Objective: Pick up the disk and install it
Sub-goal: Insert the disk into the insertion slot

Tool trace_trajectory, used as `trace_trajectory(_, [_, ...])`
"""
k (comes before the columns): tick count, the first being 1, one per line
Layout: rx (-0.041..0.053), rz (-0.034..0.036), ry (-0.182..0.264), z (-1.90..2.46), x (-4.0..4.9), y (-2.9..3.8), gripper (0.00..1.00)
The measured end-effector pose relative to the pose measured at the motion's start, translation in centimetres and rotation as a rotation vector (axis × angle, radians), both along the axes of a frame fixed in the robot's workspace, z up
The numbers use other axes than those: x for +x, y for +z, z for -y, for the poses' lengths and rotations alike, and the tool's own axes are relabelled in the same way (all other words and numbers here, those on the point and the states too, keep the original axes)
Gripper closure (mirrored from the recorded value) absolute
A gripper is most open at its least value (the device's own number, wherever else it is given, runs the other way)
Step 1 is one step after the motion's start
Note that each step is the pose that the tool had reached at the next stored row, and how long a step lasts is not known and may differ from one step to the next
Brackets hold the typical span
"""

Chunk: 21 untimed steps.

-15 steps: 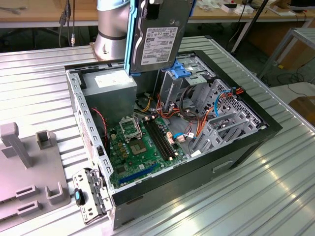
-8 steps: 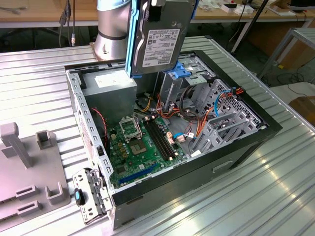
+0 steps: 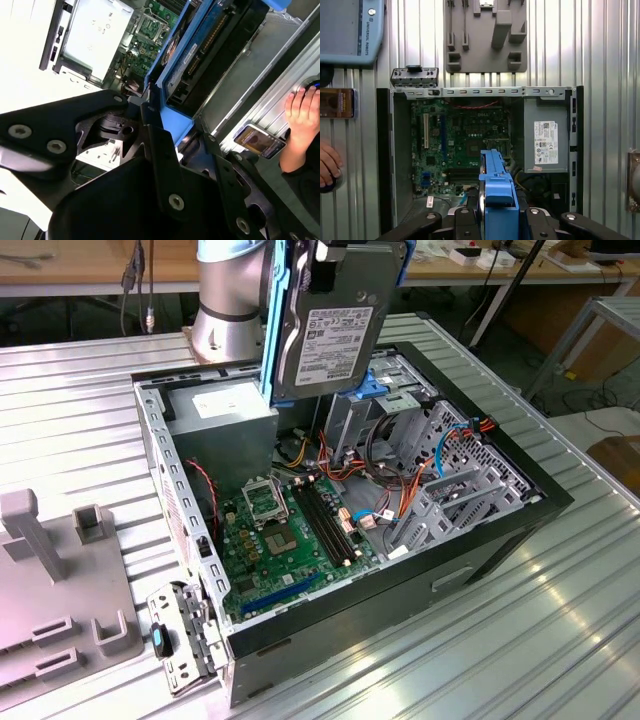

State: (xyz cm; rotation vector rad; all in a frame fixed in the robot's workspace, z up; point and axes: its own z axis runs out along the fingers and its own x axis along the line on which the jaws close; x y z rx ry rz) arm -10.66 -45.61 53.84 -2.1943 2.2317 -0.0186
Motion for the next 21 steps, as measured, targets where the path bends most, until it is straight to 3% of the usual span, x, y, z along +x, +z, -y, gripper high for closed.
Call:
trace_trajectory(5, [0.0, 0.0, 0.0, 0.61, 0.0, 0.0, 0.63])
trace_trajectory(8, [0.0, 0.0, 0.0, 1.22, 0.0, -0.02, 0.63])
trace_trajectory(18, [0.0, 0.0, 0.0, 2.28, 0.01, -0.12, 0.63])
trace_trajectory(21, [0.0001, 0.0, 0.0, 2.82, 0.02, -0.17, 0.63])
